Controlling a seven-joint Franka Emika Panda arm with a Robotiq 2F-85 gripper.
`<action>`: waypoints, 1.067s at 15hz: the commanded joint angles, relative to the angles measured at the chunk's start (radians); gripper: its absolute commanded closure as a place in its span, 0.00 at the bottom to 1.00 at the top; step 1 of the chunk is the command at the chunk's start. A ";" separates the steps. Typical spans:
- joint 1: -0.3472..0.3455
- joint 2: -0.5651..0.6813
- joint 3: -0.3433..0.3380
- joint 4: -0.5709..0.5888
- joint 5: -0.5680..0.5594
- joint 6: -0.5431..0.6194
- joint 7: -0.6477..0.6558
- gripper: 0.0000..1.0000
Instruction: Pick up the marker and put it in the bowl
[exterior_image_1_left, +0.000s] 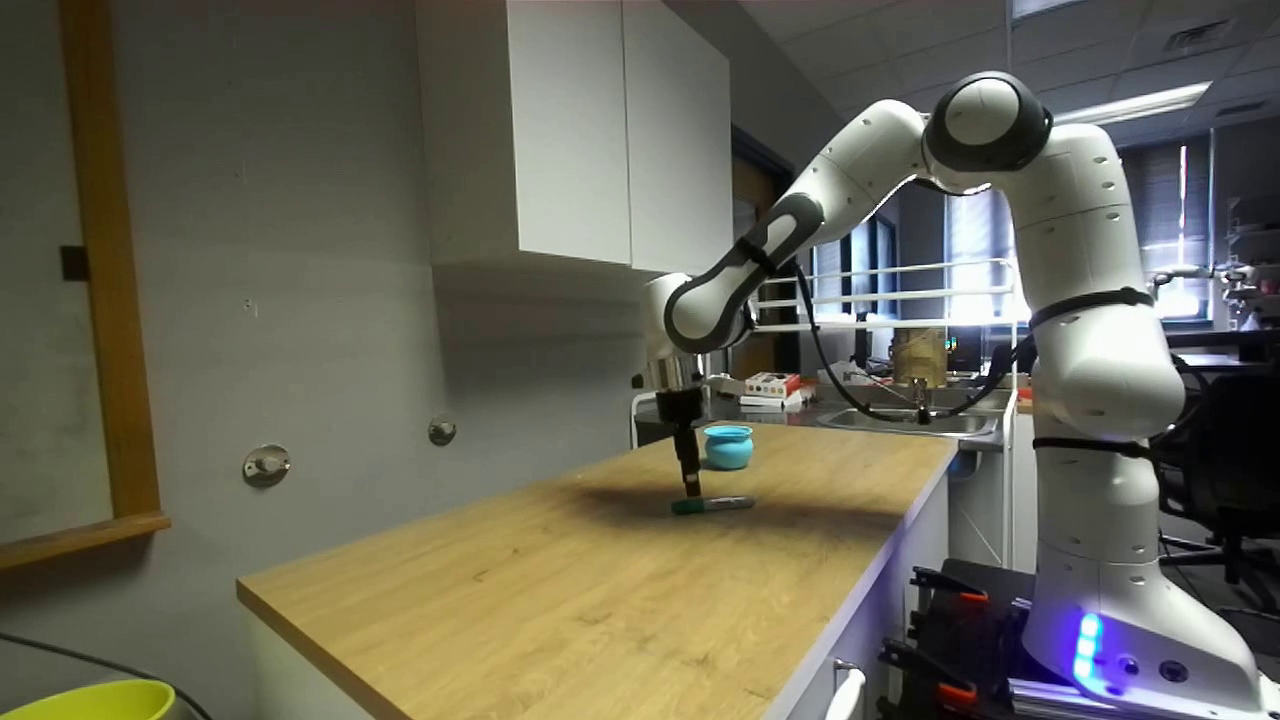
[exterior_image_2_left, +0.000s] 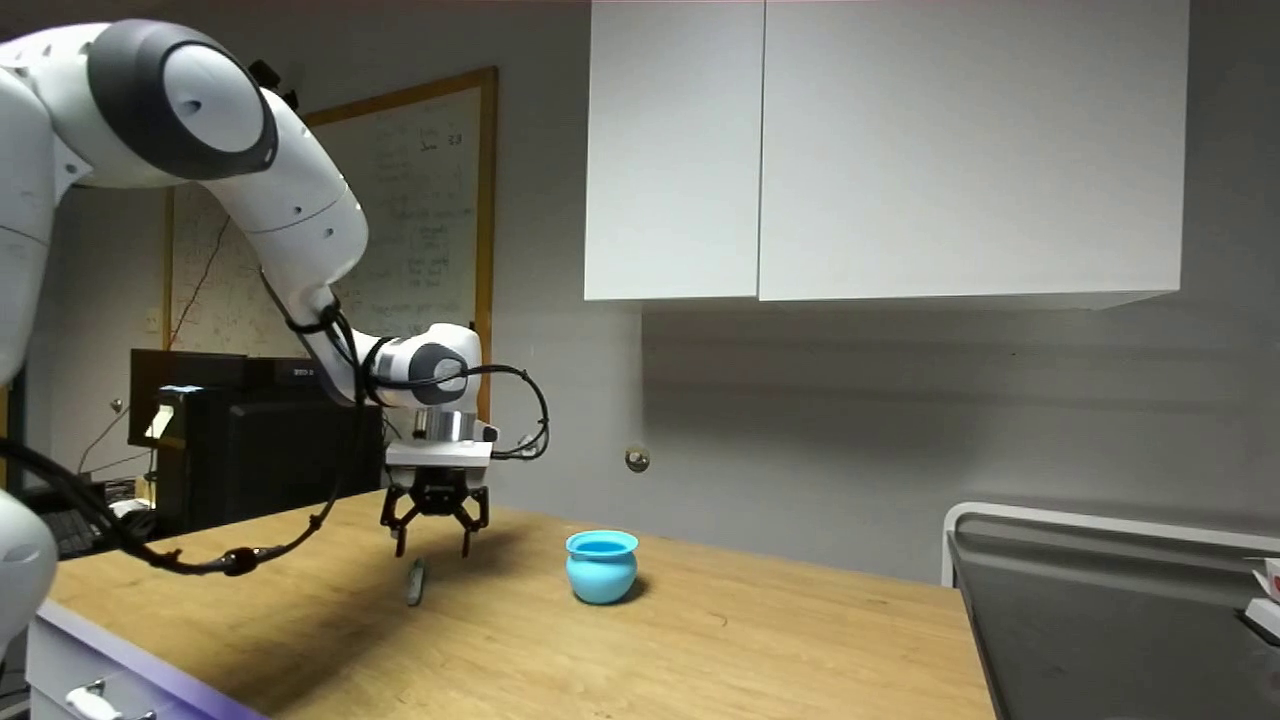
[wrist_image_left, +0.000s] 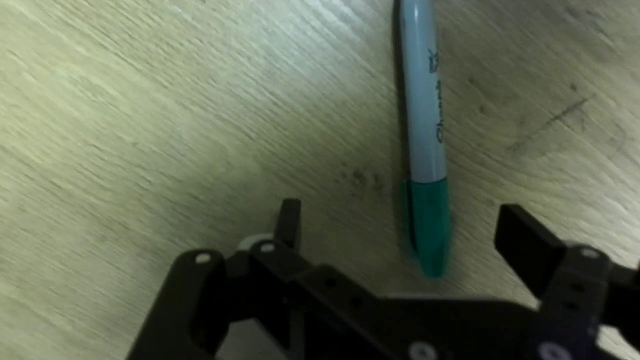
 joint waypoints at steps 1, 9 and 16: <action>-0.034 0.027 0.023 0.005 0.029 -0.002 -0.057 0.00; -0.075 0.026 0.021 -0.023 0.020 0.004 -0.103 0.38; -0.094 0.011 0.015 -0.028 0.019 0.004 -0.105 0.92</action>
